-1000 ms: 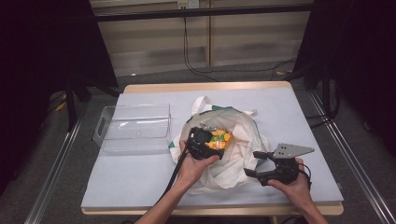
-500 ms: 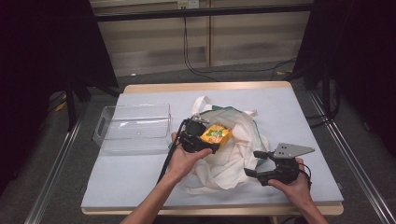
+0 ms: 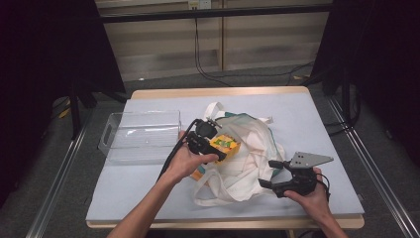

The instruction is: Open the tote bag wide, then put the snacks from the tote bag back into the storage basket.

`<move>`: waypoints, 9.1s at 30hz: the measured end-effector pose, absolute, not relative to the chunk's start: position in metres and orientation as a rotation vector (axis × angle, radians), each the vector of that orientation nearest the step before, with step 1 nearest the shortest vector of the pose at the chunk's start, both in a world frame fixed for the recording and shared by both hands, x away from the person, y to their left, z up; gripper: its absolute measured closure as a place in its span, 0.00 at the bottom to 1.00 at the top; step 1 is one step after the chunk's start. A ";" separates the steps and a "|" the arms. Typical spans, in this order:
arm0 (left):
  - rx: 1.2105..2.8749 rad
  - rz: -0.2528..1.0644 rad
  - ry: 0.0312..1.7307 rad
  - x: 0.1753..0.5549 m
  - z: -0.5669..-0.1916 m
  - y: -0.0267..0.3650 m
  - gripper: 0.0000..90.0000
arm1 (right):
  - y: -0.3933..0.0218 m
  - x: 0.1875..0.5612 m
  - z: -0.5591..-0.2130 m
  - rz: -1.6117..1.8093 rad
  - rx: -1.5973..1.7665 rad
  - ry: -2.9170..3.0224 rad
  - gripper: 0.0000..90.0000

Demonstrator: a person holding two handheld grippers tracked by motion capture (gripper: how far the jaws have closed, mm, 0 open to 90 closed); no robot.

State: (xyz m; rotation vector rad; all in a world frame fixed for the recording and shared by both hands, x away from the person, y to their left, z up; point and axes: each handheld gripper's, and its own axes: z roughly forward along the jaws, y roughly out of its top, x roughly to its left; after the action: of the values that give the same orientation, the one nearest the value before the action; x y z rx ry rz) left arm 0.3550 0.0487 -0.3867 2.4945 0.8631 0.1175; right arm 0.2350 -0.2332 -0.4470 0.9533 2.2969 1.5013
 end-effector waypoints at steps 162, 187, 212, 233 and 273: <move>2.054 -0.004 0.664 0.334 -0.380 0.154 0.30 | -0.240 0.221 -0.436 1.564 0.961 2.138 0.19; 2.073 0.023 0.859 0.353 -0.362 0.215 0.30 | -0.239 0.214 -0.445 1.521 0.996 2.166 0.14; 2.077 0.119 1.129 0.386 -0.332 0.259 0.31 | -0.237 0.215 -0.445 1.513 0.994 2.167 0.15; 2.152 0.084 1.325 0.420 -0.328 0.250 0.31 | -0.237 0.214 -0.445 1.504 0.996 2.174 0.16; 2.275 0.010 1.612 0.475 -0.347 0.217 0.31 | -0.240 0.211 -0.444 1.505 1.001 2.167 0.15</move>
State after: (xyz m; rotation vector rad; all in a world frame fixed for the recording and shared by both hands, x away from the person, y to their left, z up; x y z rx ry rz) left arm 0.4749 0.2165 -0.3473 2.2747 1.6123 0.0103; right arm 0.2107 -0.2400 -0.4444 1.0010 2.1671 1.5048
